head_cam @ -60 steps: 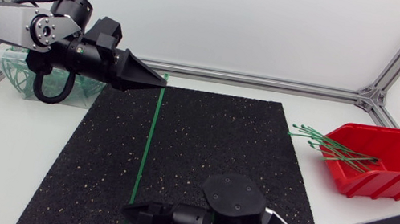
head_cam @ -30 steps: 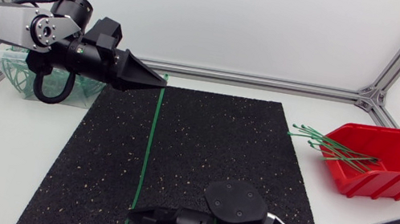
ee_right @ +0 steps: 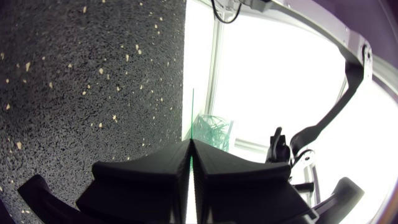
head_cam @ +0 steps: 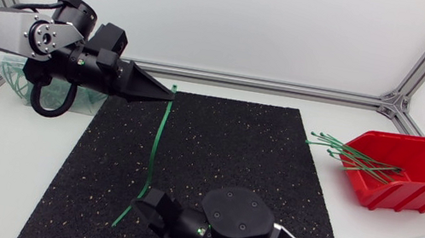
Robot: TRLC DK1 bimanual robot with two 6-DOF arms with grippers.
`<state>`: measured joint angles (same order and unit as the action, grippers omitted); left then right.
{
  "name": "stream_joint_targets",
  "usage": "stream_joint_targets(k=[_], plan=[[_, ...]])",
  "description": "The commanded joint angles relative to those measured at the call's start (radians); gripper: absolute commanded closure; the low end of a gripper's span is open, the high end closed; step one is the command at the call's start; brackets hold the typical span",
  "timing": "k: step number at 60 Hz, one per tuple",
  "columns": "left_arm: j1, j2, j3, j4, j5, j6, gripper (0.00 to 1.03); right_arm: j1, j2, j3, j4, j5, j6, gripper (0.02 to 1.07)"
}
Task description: Take a green cable tie from the red box, thread the tail through the head to close it, then place it in the transparent bin on the left.
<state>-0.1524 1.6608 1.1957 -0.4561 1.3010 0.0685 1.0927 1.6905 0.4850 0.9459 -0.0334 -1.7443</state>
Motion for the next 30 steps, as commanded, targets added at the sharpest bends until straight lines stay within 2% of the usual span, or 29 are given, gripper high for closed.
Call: stream_joint_targets(k=[1, 11, 12, 13, 21, 26, 30], plan=[[0.002, -0.038, -0.051, -0.013, 0.004, 0.053, 1.00, 0.015, -0.025, 0.018, -0.019, 0.047, 0.170, 1.02], [0.004, -0.058, -0.076, -0.012, 0.003, 0.065, 1.00, 0.030, -0.087, 0.076, -0.222, 0.118, 0.456, 1.02], [0.004, -0.058, -0.079, -0.013, 0.003, 0.065, 1.00, 0.029, -0.103, 0.095, -0.279, 0.124, 0.520, 1.02], [0.004, -0.059, -0.082, -0.013, 0.003, 0.065, 1.00, 0.027, -0.121, 0.107, -0.325, 0.124, 0.572, 1.02], [0.001, -0.072, -0.088, -0.015, 0.004, 0.062, 1.00, 0.024, -0.178, 0.125, -0.434, 0.119, 0.749, 1.02], [-0.006, -0.084, -0.096, -0.016, 0.004, 0.057, 1.00, 0.024, -0.242, 0.141, -0.541, 0.076, 0.924, 1.01], [-0.010, -0.087, -0.100, -0.018, 0.003, 0.054, 1.00, 0.029, -0.279, 0.150, -0.605, 0.073, 0.977, 1.01]])
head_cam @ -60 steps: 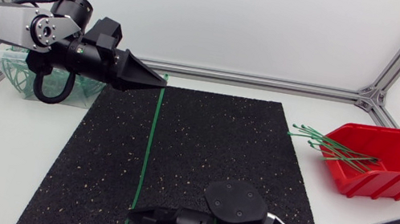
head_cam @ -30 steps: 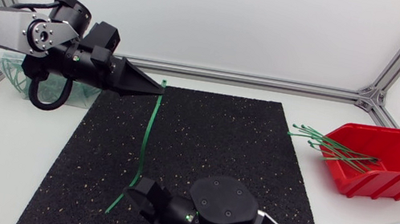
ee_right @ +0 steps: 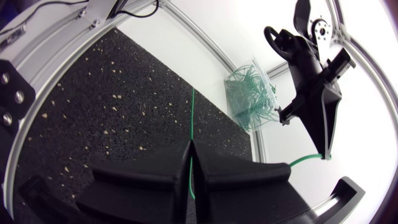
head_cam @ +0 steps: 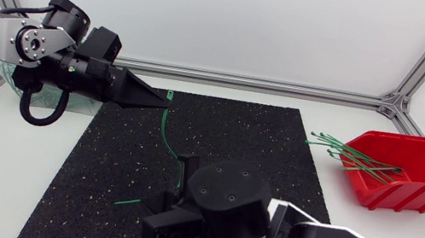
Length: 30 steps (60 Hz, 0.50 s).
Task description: Take a green cable tie from the red box, thread the tail through the head to close it, then place it in the transparent bin on the left.
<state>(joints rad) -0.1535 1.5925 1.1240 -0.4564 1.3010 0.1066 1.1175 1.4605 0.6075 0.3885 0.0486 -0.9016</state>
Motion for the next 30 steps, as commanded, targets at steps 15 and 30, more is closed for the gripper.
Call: stream_joint_targets(k=[15, 30], plan=[[-0.026, -0.020, -0.035, -0.039, 0.003, 0.015, 1.00, -0.022, -0.144, 0.080, -0.227, -0.139, 0.464, 1.02], [-0.041, -0.062, -0.061, -0.041, 0.003, 0.033, 1.00, -0.047, -0.242, 0.143, -0.395, -0.205, 0.641, 1.02]])
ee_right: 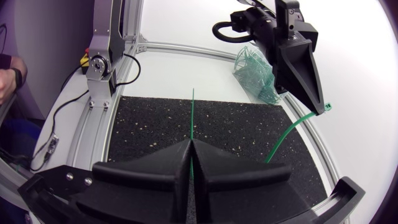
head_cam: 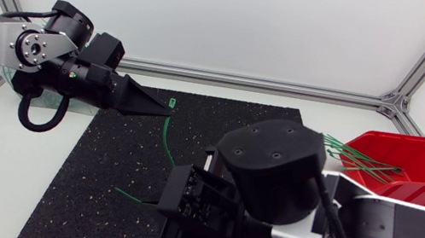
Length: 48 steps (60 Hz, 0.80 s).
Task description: Take a green cable tie from the red box, thread the tail through the head to close it, then place it in the transparent bin on the left.
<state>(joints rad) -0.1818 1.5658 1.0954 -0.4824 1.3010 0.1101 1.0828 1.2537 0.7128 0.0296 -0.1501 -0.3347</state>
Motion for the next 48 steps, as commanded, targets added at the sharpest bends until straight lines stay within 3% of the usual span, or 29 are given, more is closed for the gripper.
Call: stream_joint_targets(k=[1, 18, 35, 39, 48], plan=[[-0.013, -0.036, -0.032, -0.015, 0.003, 0.030, 1.00, -0.012, -0.039, 0.039, -0.039, -0.008, 0.079, 1.02], [-0.071, -0.133, -0.088, -0.012, -0.020, 0.020, 1.00, -0.026, -0.137, 0.171, -0.290, -0.161, 0.214, 1.02], [-0.088, -0.225, -0.132, 0.030, -0.048, -0.046, 1.00, -0.041, -0.175, 0.286, -0.484, -0.217, 0.200, 1.02], [-0.094, -0.254, -0.157, 0.096, -0.074, -0.104, 1.00, -0.041, -0.183, 0.312, -0.502, -0.217, 0.200, 1.02], [-0.131, -0.349, -0.278, 0.432, -0.137, -0.365, 1.00, -0.046, -0.197, 0.352, -0.596, -0.258, 0.115, 1.02]])
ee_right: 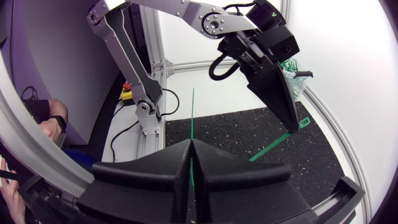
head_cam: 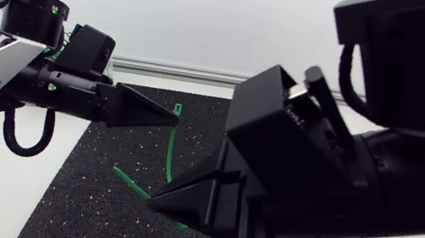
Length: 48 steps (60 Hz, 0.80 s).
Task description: Take a green cable tie from the red box, thread the tail through the head to close it, then place it in the transparent bin on the left.
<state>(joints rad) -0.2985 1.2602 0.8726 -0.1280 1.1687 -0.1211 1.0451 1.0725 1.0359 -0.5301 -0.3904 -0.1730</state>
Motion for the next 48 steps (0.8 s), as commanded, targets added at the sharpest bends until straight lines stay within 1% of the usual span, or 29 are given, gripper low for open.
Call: stream_joint_targets(k=[1, 2, 3, 4, 6, 8, 12, 19, 22, 25, 28, 35, 40, 48], plan=[[-0.022, -0.054, -0.072, 0.130, -0.007, -0.180, 1.00, -0.014, -0.017, 0.033, -0.047, -0.038, -0.051, 1.02], [-0.027, -0.059, -0.080, 0.153, -0.014, -0.195, 1.00, -0.034, -0.026, 0.039, -0.080, -0.097, -0.083, 1.02], [-0.030, -0.062, -0.086, 0.166, -0.021, -0.204, 1.00, -0.051, -0.040, 0.039, -0.090, -0.128, -0.102, 1.02], [-0.034, -0.068, -0.092, 0.179, -0.030, -0.212, 1.00, -0.080, -0.055, 0.035, -0.071, -0.143, -0.080, 1.02], [-0.037, -0.070, -0.095, 0.182, -0.032, -0.215, 1.00, -0.092, -0.055, 0.042, -0.062, -0.139, -0.040, 1.02], [-0.042, -0.073, -0.098, 0.183, -0.032, -0.218, 1.00, -0.100, -0.032, 0.093, -0.119, -0.140, -0.025, 1.02], [-0.044, -0.081, -0.104, 0.183, -0.034, -0.218, 1.00, -0.108, -0.008, 0.138, -0.162, -0.127, 0.004, 1.02], [-0.050, -0.099, -0.118, 0.185, -0.034, -0.222, 1.00, -0.112, 0.004, 0.170, -0.185, -0.128, 0.044, 1.02], [-0.053, -0.116, -0.126, 0.185, -0.034, -0.224, 1.00, -0.112, 0.003, 0.184, -0.194, -0.136, 0.044, 1.02], [-0.053, -0.124, -0.129, 0.186, -0.034, -0.226, 1.00, -0.111, 0.012, 0.208, -0.235, -0.157, 0.056, 1.02], [-0.053, -0.130, -0.135, 0.188, -0.034, -0.226, 1.00, -0.119, 0.017, 0.217, -0.237, -0.174, 0.121, 1.02], [-0.053, -0.143, -0.141, 0.195, -0.034, -0.227, 1.00, -0.131, 0.023, 0.248, -0.255, -0.173, 0.260, 1.02], [-0.053, -0.159, -0.147, 0.203, -0.035, -0.236, 1.00, -0.123, 0.021, 0.276, -0.261, -0.169, 0.308, 1.02], [-0.062, -0.194, -0.178, 0.284, -0.053, -0.298, 1.00, -0.120, 0.044, 0.300, -0.274, -0.169, 0.477, 1.02]])
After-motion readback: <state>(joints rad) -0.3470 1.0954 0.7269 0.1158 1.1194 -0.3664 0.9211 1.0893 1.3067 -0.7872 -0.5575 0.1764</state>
